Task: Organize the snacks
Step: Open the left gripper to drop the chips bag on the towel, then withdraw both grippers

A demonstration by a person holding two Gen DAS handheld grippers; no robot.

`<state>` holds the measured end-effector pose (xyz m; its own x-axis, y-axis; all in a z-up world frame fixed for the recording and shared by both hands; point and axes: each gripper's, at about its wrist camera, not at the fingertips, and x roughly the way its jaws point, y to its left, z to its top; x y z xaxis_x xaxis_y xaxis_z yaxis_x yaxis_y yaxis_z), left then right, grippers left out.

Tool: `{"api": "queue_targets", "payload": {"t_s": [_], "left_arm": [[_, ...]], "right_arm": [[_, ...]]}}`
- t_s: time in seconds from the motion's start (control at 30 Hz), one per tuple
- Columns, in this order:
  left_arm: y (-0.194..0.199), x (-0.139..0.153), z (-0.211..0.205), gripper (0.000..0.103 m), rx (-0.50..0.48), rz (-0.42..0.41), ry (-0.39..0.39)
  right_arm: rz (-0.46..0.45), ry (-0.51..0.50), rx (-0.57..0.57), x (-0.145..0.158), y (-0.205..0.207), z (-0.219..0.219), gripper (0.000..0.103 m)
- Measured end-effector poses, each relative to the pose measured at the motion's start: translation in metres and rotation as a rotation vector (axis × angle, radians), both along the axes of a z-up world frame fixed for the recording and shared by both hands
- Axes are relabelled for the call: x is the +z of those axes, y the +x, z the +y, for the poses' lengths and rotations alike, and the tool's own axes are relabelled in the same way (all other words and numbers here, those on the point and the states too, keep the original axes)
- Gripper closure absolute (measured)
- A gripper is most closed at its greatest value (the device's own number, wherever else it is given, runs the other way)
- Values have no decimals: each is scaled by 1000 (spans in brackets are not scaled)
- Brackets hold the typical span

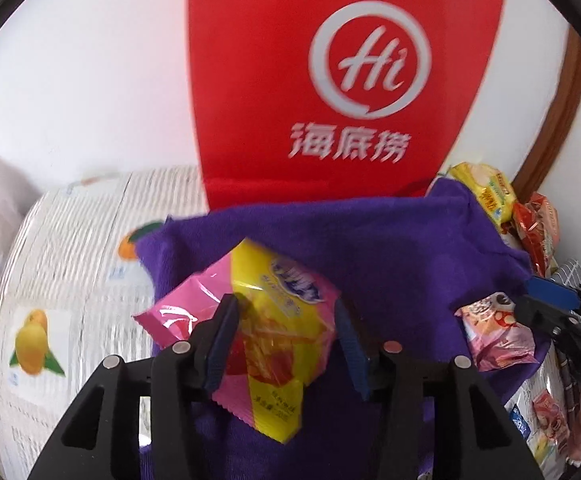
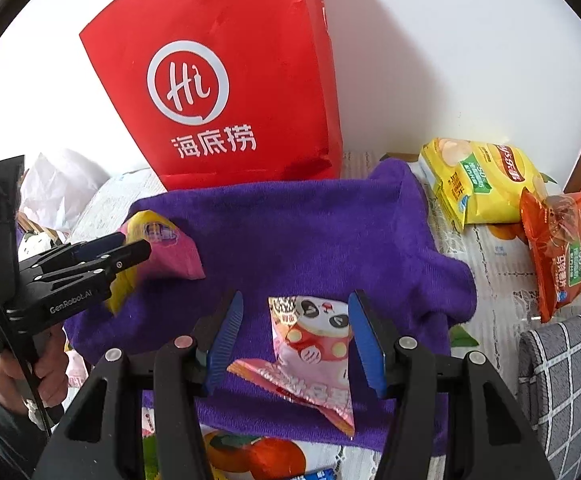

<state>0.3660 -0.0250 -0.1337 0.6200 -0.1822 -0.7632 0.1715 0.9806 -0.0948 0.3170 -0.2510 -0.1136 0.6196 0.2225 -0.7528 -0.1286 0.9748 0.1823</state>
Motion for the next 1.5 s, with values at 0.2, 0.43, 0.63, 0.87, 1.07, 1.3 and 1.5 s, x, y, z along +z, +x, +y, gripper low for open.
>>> {"api": "queue_targets", "payload": {"t_s": [0.2, 0.43, 0.63, 0.87, 1.07, 1.3, 1.5], "left_arm": [[-18, 6, 14, 40, 28, 19, -54], [-59, 34, 26, 37, 46, -25, -59], [-104, 50, 32, 37, 52, -48, -63], [-156, 50, 33, 37, 49, -54, -96], [-181, 34, 47, 37, 79, -36, -61], [-197, 0, 74, 37, 138, 20, 0], [-200, -26, 92, 36, 178, 61, -12]], "right_arm": [[-20, -2, -71, 11, -21, -9, 47], [-43, -48, -112, 34, -62, -17, 47], [-34, -55, -137, 45, -105, -26, 43], [-28, -58, -139, 42, -156, -26, 43], [-31, -83, -118, 26, -186, -16, 43], [0, -41, -125, -4, -195, -10, 43], [30, -33, -109, -25, -190, 1, 43]]}}
